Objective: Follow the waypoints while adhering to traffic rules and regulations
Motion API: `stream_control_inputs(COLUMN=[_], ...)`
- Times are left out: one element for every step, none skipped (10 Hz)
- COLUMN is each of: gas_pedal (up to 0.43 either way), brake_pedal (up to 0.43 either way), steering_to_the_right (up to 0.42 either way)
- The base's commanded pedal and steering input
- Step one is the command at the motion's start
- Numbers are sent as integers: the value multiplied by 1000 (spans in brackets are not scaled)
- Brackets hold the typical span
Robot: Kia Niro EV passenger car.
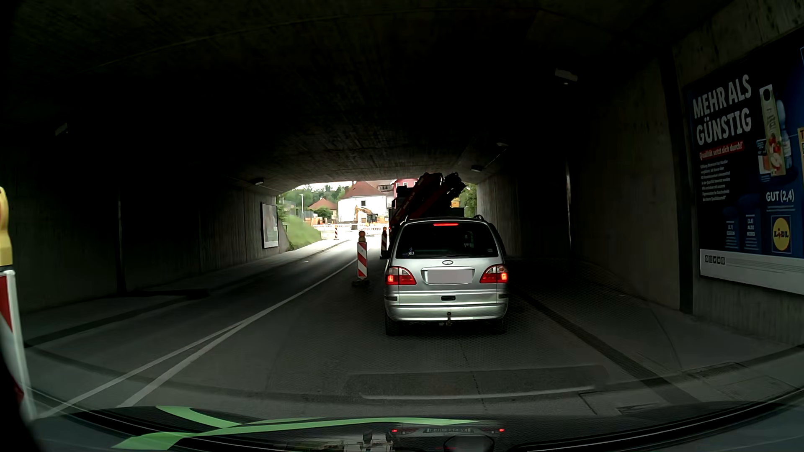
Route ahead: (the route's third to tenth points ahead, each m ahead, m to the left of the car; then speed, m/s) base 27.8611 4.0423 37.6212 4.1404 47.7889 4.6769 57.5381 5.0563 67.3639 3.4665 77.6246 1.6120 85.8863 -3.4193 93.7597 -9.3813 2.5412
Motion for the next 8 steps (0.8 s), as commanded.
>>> stream_control_inputs(gas_pedal=[0, 0, 0, 0, 0, 0, 0, 0], brake_pedal=[49, 24, 12, 0, 0, 0, 0, 0], steering_to_the_right=[-12, -11, -11, -11, -11, -11, -11, -11])
